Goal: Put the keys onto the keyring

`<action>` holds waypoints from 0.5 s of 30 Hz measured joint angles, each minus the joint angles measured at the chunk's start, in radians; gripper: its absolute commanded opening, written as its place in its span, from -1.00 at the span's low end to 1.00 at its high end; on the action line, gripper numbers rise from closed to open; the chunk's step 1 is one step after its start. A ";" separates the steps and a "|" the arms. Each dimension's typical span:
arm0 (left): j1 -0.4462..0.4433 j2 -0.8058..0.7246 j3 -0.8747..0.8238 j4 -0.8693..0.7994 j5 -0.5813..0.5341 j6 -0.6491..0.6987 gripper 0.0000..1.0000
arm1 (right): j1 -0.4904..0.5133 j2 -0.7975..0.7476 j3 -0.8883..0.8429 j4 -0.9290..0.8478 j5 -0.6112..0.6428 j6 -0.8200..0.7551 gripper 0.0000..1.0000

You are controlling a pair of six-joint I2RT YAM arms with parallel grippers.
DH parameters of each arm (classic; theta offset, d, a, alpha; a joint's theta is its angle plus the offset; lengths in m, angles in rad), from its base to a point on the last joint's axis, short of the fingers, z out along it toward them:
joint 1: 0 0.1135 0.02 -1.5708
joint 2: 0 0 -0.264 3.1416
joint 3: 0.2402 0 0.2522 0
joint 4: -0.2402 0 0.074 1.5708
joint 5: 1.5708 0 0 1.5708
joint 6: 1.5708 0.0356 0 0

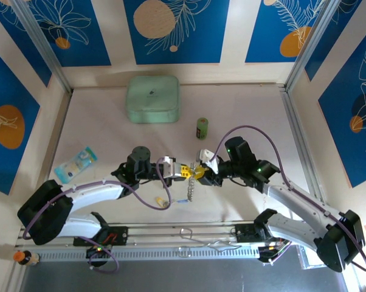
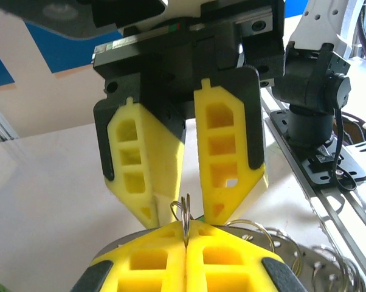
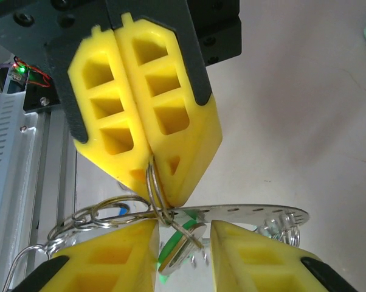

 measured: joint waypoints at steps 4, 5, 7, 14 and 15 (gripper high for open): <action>0.000 0.000 0.000 0.010 0.002 0.000 -1.00 | -0.005 -0.031 0.000 -0.015 0.007 -0.003 -0.49; 0.000 0.000 0.000 0.011 0.004 0.000 -1.00 | -0.006 -0.035 0.000 -0.019 0.010 -0.004 -0.51; 0.000 0.000 0.000 0.013 0.008 0.000 -1.00 | -0.007 -0.042 0.000 -0.026 0.011 -0.008 -0.57; 0.000 0.000 0.000 0.014 0.019 0.000 -1.00 | -0.013 -0.047 0.000 -0.045 0.017 -0.014 -0.87; 0.000 0.000 0.000 0.014 0.023 -0.001 -1.00 | -0.014 -0.048 0.000 -0.045 0.016 -0.015 -0.89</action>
